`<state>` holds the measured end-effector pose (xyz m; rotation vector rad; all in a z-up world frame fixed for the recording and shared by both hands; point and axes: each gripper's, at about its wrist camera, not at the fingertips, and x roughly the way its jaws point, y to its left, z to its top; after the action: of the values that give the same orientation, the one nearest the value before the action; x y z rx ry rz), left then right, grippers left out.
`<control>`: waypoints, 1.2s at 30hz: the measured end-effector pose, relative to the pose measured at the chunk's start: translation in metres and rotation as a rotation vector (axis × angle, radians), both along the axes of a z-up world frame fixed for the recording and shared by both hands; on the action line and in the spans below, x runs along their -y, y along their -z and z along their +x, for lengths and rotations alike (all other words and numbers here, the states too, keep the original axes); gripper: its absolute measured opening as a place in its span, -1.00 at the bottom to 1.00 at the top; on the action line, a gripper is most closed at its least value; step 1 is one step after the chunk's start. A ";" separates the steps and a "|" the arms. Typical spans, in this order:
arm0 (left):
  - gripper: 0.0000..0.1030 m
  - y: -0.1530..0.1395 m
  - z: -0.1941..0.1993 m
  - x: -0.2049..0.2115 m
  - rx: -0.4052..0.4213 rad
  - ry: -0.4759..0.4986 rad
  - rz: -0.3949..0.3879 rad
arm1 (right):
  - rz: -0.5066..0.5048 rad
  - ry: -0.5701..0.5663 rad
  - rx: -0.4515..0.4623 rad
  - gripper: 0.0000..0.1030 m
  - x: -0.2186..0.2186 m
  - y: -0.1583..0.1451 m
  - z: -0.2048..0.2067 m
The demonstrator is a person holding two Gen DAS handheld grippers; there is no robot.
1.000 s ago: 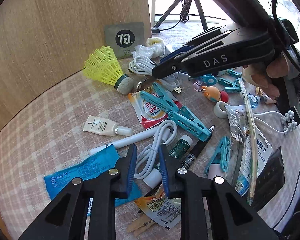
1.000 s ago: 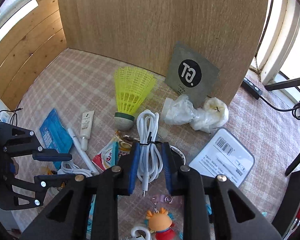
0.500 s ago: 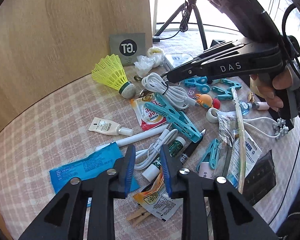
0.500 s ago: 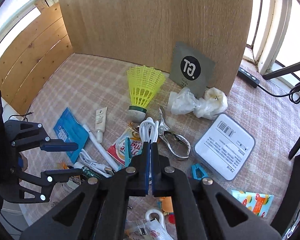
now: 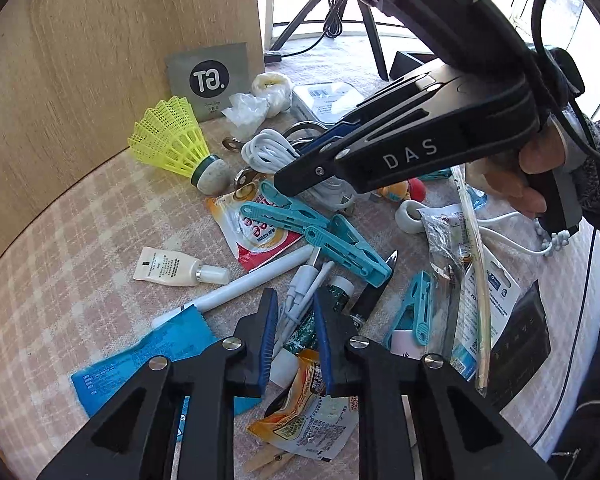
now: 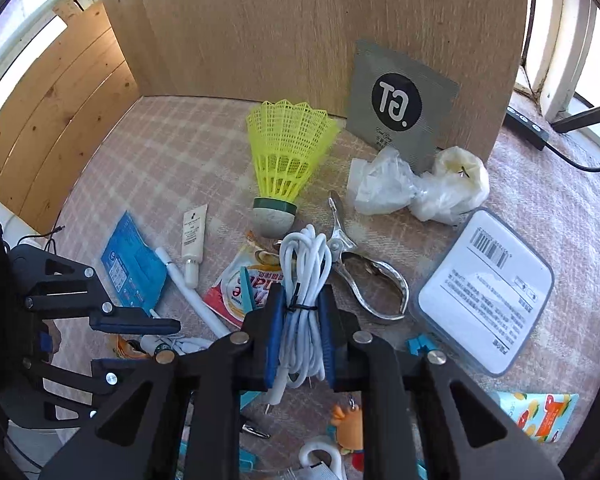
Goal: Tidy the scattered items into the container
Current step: 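Grasp the white coiled cable with the right tool while the left tool grasps another white cable, then carry both white cables into the black tray and open both tools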
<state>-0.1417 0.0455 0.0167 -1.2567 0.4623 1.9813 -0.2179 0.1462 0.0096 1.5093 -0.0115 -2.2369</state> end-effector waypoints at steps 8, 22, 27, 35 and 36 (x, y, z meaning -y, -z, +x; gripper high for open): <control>-1.00 -0.016 0.016 0.010 -0.040 -0.088 0.008 | -0.031 0.019 -0.070 -0.72 -0.003 -0.026 0.018; -0.63 0.006 0.008 -0.016 -0.041 -0.050 -0.141 | 0.031 0.020 -0.049 -0.72 -0.007 -0.024 0.029; -0.81 0.000 0.006 -0.008 -0.017 -0.092 -0.092 | -0.008 0.048 -0.040 -0.72 -0.014 -0.023 0.032; -0.81 -0.032 0.015 0.004 -0.057 -0.178 -0.005 | -0.043 0.083 -0.085 -0.72 -0.028 -0.051 0.049; -0.81 -0.041 0.019 0.004 -0.067 -0.191 0.015 | -0.049 0.087 -0.092 -0.72 -0.031 -0.057 0.054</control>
<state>-0.1231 0.0417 0.0577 -1.2677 0.3703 2.1882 -0.1639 0.1770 0.0670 1.4044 -0.1054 -2.3541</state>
